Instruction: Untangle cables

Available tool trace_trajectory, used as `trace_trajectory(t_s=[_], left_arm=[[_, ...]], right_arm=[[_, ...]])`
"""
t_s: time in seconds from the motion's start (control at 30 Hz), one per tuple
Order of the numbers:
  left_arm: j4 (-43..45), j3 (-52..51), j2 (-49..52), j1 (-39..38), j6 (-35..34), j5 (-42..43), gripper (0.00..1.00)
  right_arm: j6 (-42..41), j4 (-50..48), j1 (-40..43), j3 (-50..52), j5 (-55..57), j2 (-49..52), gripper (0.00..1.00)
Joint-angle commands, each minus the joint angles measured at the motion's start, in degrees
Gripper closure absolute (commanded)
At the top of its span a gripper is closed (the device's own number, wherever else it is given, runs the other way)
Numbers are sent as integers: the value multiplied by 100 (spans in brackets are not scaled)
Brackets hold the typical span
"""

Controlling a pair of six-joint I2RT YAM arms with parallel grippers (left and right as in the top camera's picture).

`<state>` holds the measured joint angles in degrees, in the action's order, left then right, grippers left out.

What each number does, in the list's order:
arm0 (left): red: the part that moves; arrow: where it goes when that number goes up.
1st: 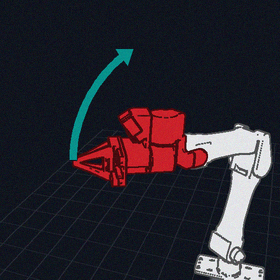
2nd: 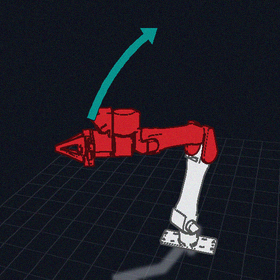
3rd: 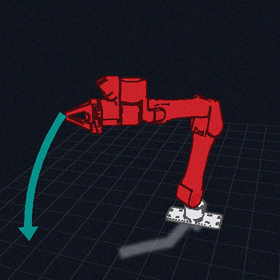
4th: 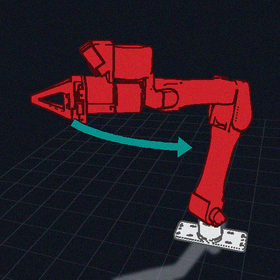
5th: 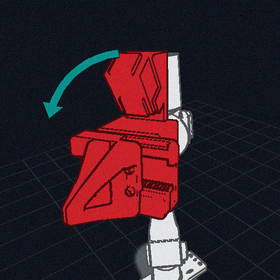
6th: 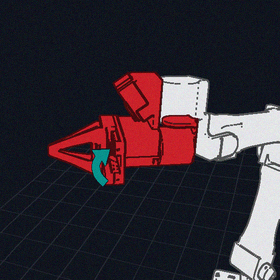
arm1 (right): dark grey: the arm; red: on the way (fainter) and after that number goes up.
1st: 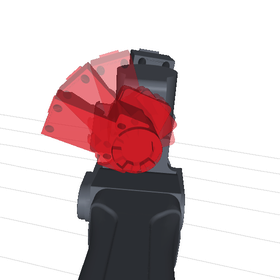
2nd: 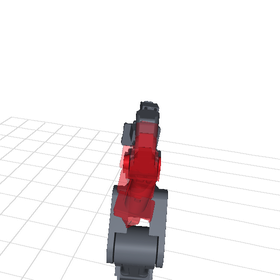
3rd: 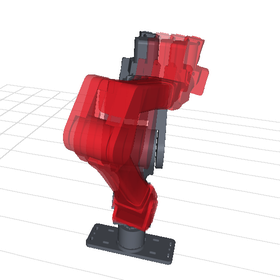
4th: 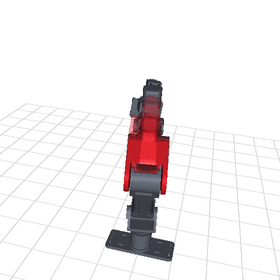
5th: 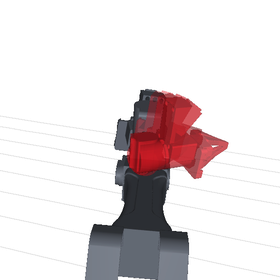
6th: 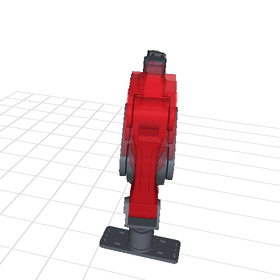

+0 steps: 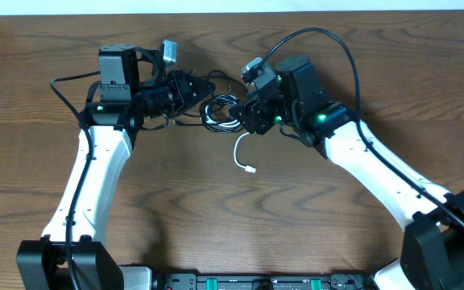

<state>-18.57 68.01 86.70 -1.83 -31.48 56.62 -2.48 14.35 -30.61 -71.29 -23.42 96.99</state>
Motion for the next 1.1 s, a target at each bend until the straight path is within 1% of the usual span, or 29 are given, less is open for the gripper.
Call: trace_trajectory(t_s=[0.0, 0.03, 0.1, 0.13, 0.2, 0.23, 0.27, 0.37, 0.43, 0.5, 0.53, 0.57, 0.63, 0.73, 0.83, 0.9, 1.07], left_arm=[[44, 37, -35, -2, -195, 651, 93], [46, 37, -35, -2, -208, 748, 93], [39, 37, -35, -13, -208, 938, 93], [42, 37, -35, -17, -208, 1012, 93], [42, 37, -35, -33, -208, 1093, 93], [42, 37, -35, -35, -203, 1088, 93], [42, 37, -35, -35, -177, 1062, 93], [-4, 37, -33, -33, -131, 621, 93], [-76, 37, -33, -33, -90, 166, 93], [-247, 37, -33, -33, 59, -468, 93], [-378, 37, -33, -33, 122, -857, 93], [-654, 37, -31, -33, 146, -1611, 93], [-1029, 37, -22, -33, 144, -2594, 93], [-1633, 37, 17, -33, 227, -3836, 93], [-1882, 35, 92, -33, 496, -3956, 93], [-2055, 35, 170, -35, 514, -3950, 93], [-2374, 35, 463, -39, 848, -3685, 93]], right_arm=[[149, -68, -42, -37, -74, 210, 44], [149, -98, -44, -37, -74, 264, 48], [122, -203, -52, -37, -72, 378, 67], [122, -262, -50, -37, -70, 426, 74], [-15, -328, -44, -37, 55, 439, 91], [-151, -330, -37, -37, 245, 439, 97], [-341, -326, -24, -37, 509, 435, 99], [-752, -299, 39, -37, 787, 415, 99], [-1152, -234, 109, -37, 905, 415, 99], [-1486, -138, 179, -37, 1069, 415, 99], [-1648, -68, 212, -37, 1202, 413, 99], [-1867, 39, 236, -37, 1491, 393, 99], [-1982, 160, 247, -37, 1847, 334, 99], [-1980, 310, 240, -37, 2459, 52, 99], [-1978, 315, 254, -37, 2677, -201, 99], [-1980, 299, 264, -37, 2752, -352, 99], [-1980, 321, 389, -37, 2758, -730, 99]])
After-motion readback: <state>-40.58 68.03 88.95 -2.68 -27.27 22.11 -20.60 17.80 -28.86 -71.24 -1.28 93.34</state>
